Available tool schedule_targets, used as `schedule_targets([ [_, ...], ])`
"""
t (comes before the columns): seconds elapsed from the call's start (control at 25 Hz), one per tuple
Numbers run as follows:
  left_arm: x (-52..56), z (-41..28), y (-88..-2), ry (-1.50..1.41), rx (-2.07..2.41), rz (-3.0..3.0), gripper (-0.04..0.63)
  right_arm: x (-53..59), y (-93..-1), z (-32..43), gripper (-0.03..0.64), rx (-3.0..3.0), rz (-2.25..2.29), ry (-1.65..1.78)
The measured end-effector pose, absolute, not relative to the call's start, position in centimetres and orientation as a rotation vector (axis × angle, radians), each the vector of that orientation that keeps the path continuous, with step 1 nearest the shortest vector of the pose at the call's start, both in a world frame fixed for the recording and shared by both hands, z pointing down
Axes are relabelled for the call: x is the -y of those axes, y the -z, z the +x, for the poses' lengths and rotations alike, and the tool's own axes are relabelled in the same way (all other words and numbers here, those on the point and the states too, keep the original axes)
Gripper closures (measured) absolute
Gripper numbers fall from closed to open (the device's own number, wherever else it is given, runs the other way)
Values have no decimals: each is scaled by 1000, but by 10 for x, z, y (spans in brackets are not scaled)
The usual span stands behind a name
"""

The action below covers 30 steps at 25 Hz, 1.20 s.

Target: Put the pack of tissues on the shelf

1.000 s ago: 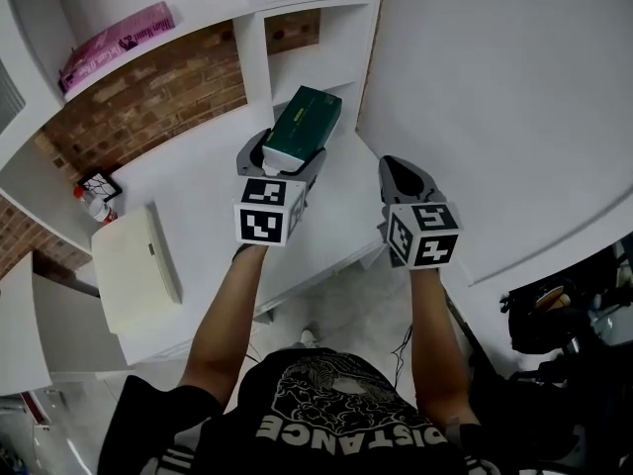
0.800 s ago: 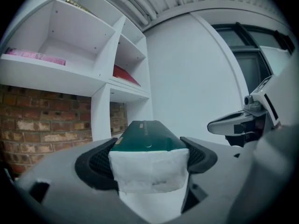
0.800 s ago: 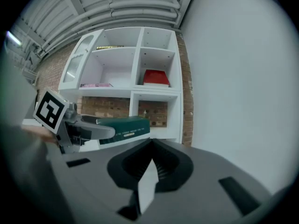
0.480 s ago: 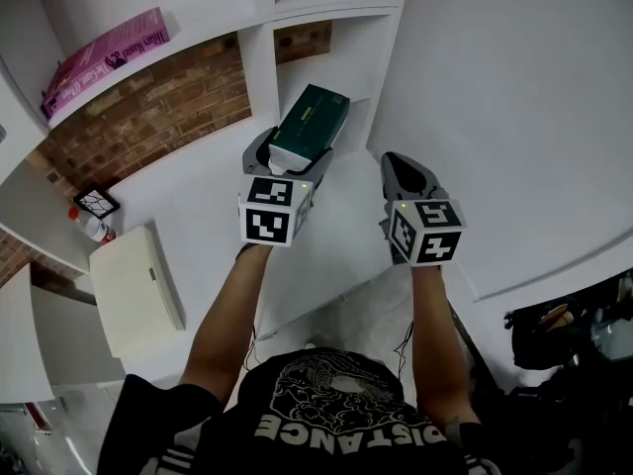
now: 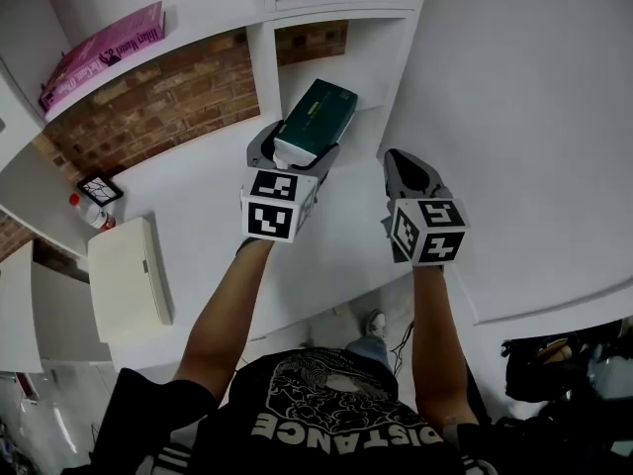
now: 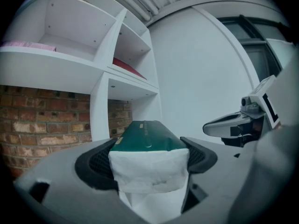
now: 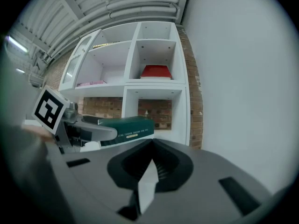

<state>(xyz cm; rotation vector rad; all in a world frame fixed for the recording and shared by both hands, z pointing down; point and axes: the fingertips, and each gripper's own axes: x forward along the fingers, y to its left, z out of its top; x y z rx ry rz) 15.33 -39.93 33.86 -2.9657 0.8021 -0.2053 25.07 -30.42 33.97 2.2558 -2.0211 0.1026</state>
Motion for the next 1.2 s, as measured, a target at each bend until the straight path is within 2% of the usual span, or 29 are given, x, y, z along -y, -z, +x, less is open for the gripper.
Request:
schedule_targets([
  [0.52,423,199,-338,224,-1189,-2877,176,362,-336,311,613,2317,1933,-68],
  [1.2,448,219,-331,189,-1480,-2786,176,384,-327,328,612,2513,1686,-25],
])
